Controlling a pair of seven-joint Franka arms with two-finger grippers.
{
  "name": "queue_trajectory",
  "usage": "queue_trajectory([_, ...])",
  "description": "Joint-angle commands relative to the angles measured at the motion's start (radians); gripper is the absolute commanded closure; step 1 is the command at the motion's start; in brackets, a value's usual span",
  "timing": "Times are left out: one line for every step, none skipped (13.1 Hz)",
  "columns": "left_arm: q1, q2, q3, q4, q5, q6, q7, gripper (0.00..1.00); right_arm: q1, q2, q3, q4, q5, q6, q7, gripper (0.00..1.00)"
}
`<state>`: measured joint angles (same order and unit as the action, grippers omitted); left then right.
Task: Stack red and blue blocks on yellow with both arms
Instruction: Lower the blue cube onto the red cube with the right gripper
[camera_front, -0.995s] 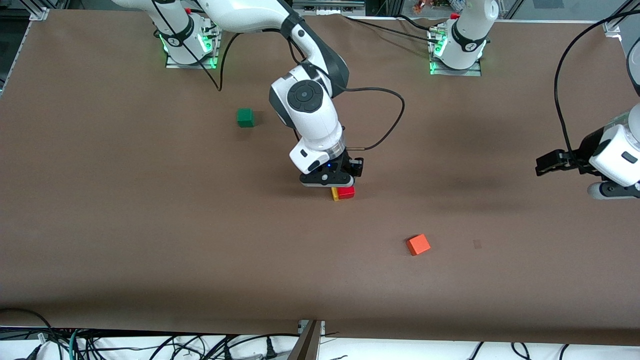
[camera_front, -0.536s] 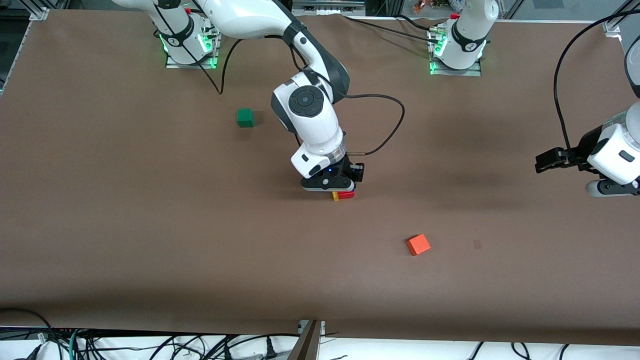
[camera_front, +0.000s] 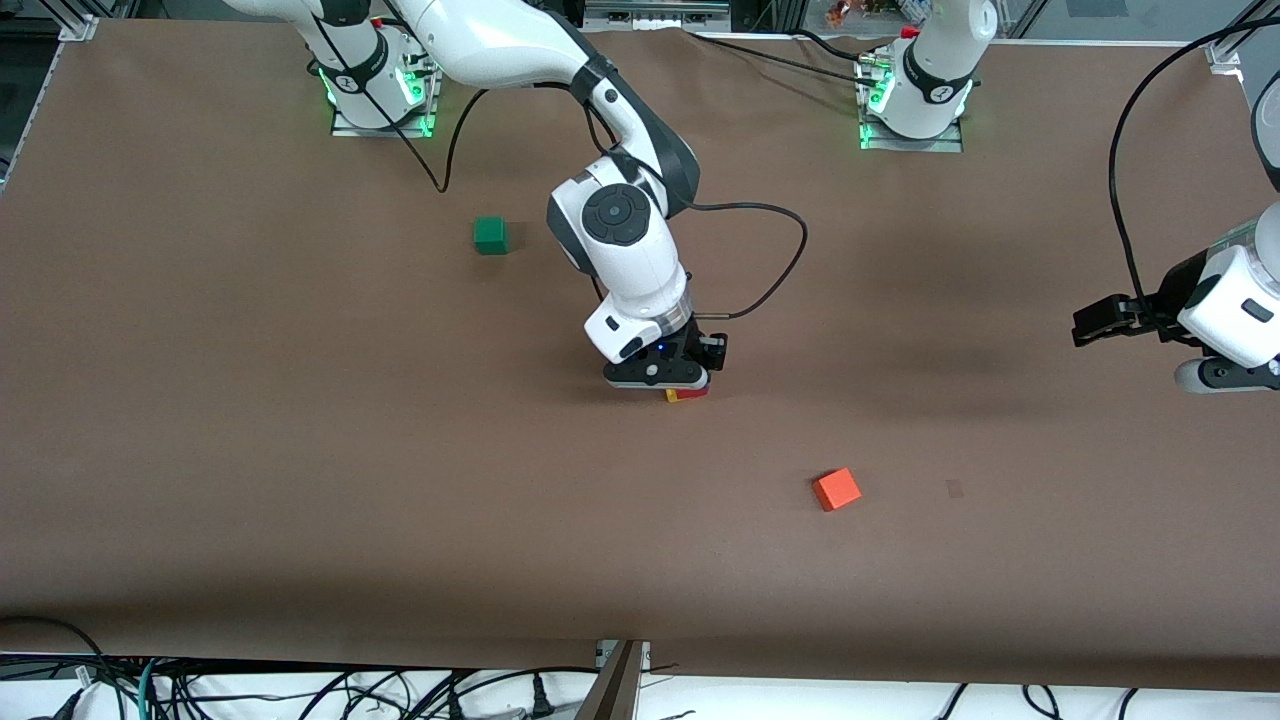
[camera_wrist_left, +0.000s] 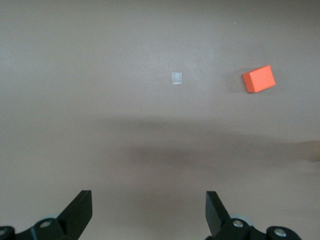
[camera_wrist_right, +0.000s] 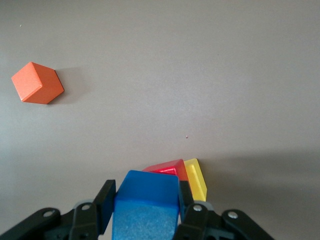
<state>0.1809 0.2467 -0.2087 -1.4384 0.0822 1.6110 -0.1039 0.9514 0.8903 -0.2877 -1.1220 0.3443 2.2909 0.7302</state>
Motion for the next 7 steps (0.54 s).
queue_trajectory([0.002, -0.012, 0.000, -0.002, 0.005, 0.004, 0.003, 0.00, -0.005, 0.010, 0.002, 0.034, 0.007, -0.011, 0.011, 0.06])
queue_trajectory([0.002, -0.012, 0.000, -0.002, 0.005, 0.004, 0.003, 0.00, -0.005, 0.004, 0.001, 0.034, 0.008, -0.017, 0.011, 0.00])
queue_trajectory([0.002, -0.012, 0.000, -0.002, 0.005, 0.004, 0.003, 0.00, -0.005, -0.001, 0.001, 0.034, 0.008, -0.031, 0.011, 0.00])
queue_trajectory([0.002, -0.014, 0.000, -0.002, 0.005, 0.004, 0.003, 0.00, -0.005, -0.004, -0.002, 0.034, 0.008, -0.047, 0.011, 0.00])
queue_trajectory([0.002, -0.012, 0.000, -0.002, 0.005, 0.004, 0.003, 0.00, -0.006, -0.016, -0.007, 0.034, 0.008, -0.063, 0.009, 0.00])
queue_trajectory([0.002, -0.014, 0.000, -0.002, 0.005, 0.004, 0.003, 0.00, -0.008, -0.030, -0.016, 0.034, 0.008, -0.098, 0.006, 0.00])
queue_trajectory([0.002, -0.012, 0.000, -0.002, 0.005, 0.004, 0.003, 0.00, -0.020, -0.049, -0.021, 0.037, 0.008, -0.143, 0.003, 0.00])
